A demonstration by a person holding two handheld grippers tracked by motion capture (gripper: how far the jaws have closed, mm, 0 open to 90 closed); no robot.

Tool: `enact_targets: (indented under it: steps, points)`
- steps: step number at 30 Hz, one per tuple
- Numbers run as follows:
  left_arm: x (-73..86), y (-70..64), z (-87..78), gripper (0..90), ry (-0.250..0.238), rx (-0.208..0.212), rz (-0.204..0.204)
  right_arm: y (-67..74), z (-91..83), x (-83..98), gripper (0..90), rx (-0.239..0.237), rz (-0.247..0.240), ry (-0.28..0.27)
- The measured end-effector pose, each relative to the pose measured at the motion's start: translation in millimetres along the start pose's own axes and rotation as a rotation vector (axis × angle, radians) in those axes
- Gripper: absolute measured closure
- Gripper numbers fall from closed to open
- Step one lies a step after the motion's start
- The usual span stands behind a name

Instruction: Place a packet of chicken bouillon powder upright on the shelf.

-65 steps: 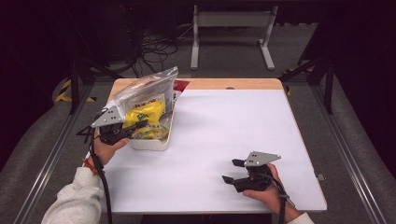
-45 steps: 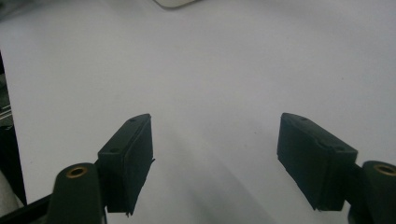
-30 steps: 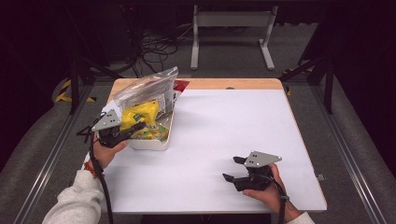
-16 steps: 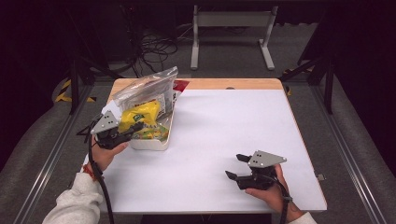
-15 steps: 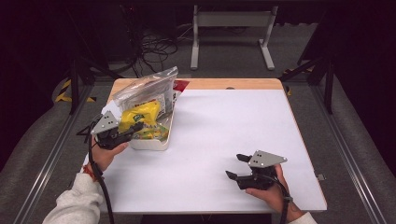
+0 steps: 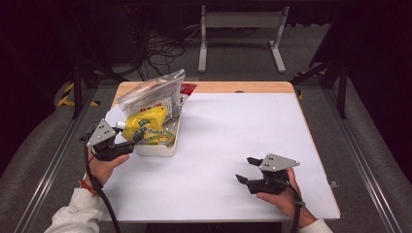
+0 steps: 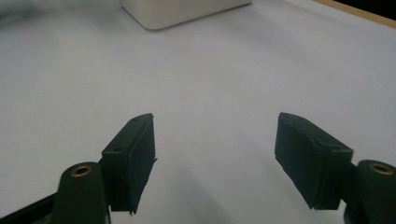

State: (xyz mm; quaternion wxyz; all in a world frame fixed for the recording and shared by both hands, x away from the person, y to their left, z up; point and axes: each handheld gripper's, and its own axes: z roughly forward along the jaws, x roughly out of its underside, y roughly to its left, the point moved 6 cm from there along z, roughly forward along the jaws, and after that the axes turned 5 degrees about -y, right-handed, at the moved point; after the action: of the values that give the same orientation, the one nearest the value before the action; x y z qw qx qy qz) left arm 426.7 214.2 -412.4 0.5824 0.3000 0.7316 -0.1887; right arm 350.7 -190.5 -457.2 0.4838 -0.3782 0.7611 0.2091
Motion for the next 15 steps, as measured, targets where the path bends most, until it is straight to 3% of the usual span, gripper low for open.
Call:
enact_targets:
  steps: [3,8,15]
  points:
    - [-0.1,-3.5,-3.5,38.2,0.008,-0.013,0.012,-1.6,-0.6,-1.7,28.5,0.002,-0.002,-0.005]
    - [-2.9,-6.0,-15.7,32.4,-0.026,-0.034,-0.023,-4.4,-1.5,-2.3,28.1,0.018,-0.017,-0.004]
    - [-0.2,-10.5,-26.1,28.8,-0.049,-0.063,-0.031,-4.9,-2.9,-3.3,28.0,0.030,-0.032,-0.001]
